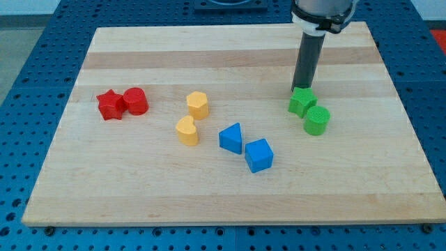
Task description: Push the yellow blocks towards bottom
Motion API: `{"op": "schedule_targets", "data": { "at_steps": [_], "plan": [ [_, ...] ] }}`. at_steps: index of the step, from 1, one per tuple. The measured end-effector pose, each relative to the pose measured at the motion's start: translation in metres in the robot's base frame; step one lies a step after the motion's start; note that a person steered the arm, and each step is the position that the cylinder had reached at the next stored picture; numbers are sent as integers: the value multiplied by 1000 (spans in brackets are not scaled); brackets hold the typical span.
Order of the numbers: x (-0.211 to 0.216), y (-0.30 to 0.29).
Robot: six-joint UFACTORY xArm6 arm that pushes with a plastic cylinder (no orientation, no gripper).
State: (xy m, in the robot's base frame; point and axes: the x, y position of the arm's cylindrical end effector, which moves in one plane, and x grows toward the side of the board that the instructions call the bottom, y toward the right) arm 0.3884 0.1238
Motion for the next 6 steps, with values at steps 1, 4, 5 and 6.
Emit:
{"op": "schedule_targets", "data": {
  "at_steps": [1,4,5,6],
  "plan": [
    [7,0],
    [-22,-24],
    [-19,-62],
    [-12,-83]
  ]
}}
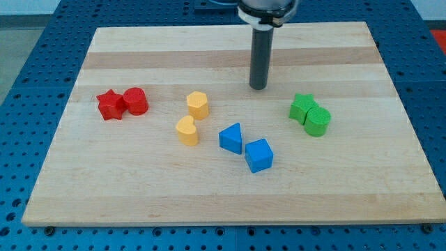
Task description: Push the yellow blocks towards bottom
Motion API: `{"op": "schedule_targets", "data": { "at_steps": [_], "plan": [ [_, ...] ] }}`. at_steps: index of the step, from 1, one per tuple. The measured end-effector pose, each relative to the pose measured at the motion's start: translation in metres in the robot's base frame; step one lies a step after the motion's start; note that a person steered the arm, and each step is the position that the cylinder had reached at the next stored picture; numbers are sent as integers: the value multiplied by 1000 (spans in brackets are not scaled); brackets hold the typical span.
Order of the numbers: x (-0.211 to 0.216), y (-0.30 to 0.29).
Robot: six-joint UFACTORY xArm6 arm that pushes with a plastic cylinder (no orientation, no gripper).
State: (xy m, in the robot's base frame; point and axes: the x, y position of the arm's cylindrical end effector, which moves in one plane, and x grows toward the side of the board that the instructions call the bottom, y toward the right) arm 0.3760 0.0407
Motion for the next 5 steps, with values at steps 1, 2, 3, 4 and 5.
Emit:
{"op": "schedule_targets", "data": {
  "at_steps": [1,2,3,4,5],
  "plan": [
    [23,-24],
    [44,-47],
    [61,-65],
    [71,-73],
    [83,-75]
  ]
}}
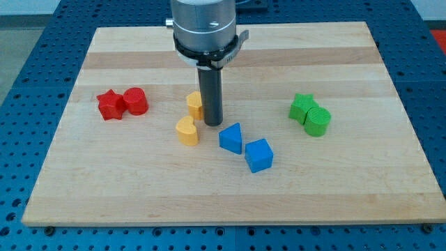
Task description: Push the yellow blocks towards bottom
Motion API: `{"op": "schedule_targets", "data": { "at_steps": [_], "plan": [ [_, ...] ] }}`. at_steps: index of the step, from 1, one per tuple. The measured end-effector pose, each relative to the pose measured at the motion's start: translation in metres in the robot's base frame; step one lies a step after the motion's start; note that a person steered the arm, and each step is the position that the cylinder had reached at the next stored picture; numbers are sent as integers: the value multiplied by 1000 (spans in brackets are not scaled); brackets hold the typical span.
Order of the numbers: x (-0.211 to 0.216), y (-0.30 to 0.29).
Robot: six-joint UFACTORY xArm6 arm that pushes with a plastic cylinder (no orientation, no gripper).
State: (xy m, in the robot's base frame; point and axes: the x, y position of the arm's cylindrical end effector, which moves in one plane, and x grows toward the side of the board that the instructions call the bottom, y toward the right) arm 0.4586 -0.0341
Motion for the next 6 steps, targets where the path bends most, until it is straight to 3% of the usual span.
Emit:
{"op": "schedule_targets", "data": {
  "at_steps": [3,4,6],
  "plan": [
    [23,14],
    [4,14],
    [-84,12]
  ]
}}
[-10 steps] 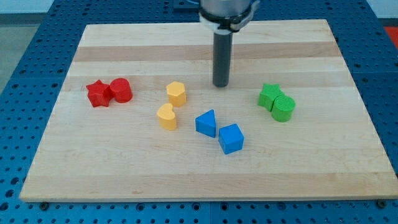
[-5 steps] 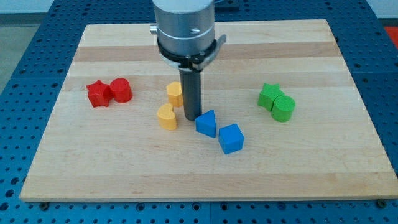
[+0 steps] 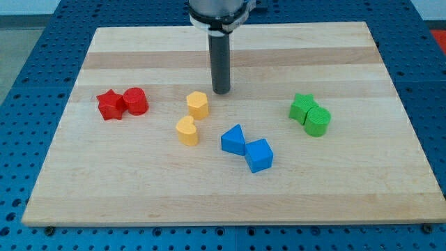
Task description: Push the yellow blocks towards bottom
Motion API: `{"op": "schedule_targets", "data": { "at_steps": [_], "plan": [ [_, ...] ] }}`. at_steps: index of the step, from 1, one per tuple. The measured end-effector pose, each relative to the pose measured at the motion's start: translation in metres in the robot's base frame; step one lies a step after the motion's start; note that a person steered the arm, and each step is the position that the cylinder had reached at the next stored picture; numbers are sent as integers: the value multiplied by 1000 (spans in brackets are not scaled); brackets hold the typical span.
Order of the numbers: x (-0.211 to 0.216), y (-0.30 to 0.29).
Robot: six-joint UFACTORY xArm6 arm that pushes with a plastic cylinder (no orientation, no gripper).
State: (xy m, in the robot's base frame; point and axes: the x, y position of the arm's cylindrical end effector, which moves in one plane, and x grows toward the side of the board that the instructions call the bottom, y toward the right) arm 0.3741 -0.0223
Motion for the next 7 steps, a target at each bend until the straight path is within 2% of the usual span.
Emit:
{"op": "schedule_targets", "data": {
  "at_steps": [2,3,4,5,7],
  "plan": [
    [4,-92],
    [3,-89],
    [-21,-55],
    [-11,-29],
    [51,-52]
  ]
}}
